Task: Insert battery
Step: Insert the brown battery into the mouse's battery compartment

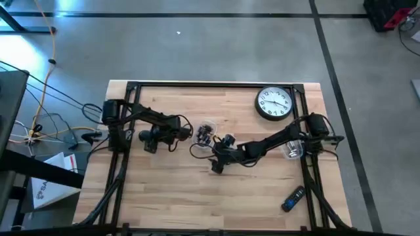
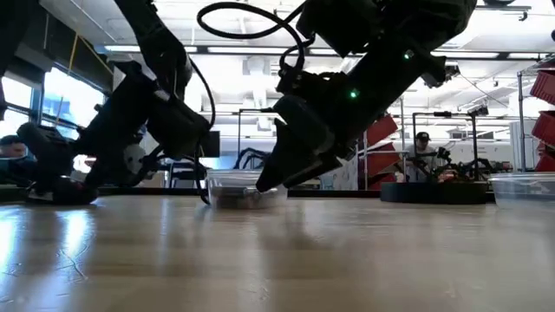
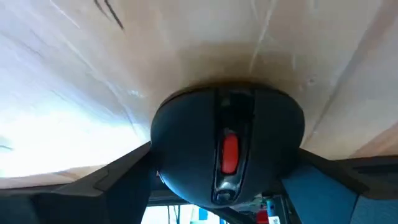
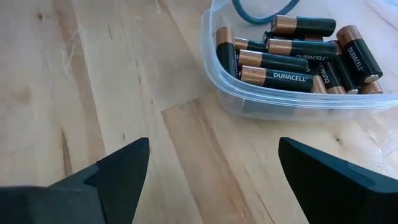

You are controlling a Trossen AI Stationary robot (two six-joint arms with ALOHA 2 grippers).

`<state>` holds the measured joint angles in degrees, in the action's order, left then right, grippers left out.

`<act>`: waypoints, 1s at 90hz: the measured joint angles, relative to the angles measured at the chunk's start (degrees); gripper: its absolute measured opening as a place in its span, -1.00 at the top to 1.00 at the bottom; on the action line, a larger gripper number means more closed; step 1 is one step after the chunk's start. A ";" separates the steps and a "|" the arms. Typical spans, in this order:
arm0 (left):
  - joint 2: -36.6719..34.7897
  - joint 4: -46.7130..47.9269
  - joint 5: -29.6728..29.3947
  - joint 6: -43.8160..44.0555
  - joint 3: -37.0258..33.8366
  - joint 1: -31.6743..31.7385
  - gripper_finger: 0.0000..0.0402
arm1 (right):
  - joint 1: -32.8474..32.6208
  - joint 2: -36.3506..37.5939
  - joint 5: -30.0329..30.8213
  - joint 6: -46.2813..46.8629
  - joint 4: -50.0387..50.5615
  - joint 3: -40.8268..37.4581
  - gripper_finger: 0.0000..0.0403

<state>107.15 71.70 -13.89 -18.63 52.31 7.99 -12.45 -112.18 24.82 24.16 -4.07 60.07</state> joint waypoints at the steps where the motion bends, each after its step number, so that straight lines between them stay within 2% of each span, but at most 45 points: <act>1: -0.01 -0.13 -0.12 -0.03 -0.04 0.01 -0.51 | 0.00 0.00 0.00 0.00 0.01 0.00 -0.63; 13: -0.02 -2.54 -0.38 -0.04 -0.97 0.02 -0.48 | 0.00 0.00 0.00 0.00 0.03 0.00 -0.63; 40: -0.15 -3.71 -1.09 0.48 -4.65 -0.02 -0.27 | -1.08 0.00 1.39 -0.63 0.02 0.00 -0.63; 56: 0.06 -3.22 -1.63 1.62 -2.71 -0.91 -0.26 | -1.90 1.12 1.76 -1.88 0.29 0.00 -0.63; 65: -0.41 -2.47 -1.27 3.87 0.14 -1.84 -0.25 | -3.10 3.61 4.78 -4.18 1.30 0.00 -0.63; 72: -1.38 -2.01 1.15 6.49 2.87 -2.60 -0.25 | -4.58 6.00 8.90 -8.00 2.35 0.00 -0.63; 90: -7.62 -5.26 12.43 15.10 9.33 -5.29 -0.25 | -8.65 8.95 15.96 -20.83 0.92 0.04 -0.63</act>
<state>99.53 66.44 -1.46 -3.54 61.64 2.70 -21.10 -103.23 40.78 3.33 -3.15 60.12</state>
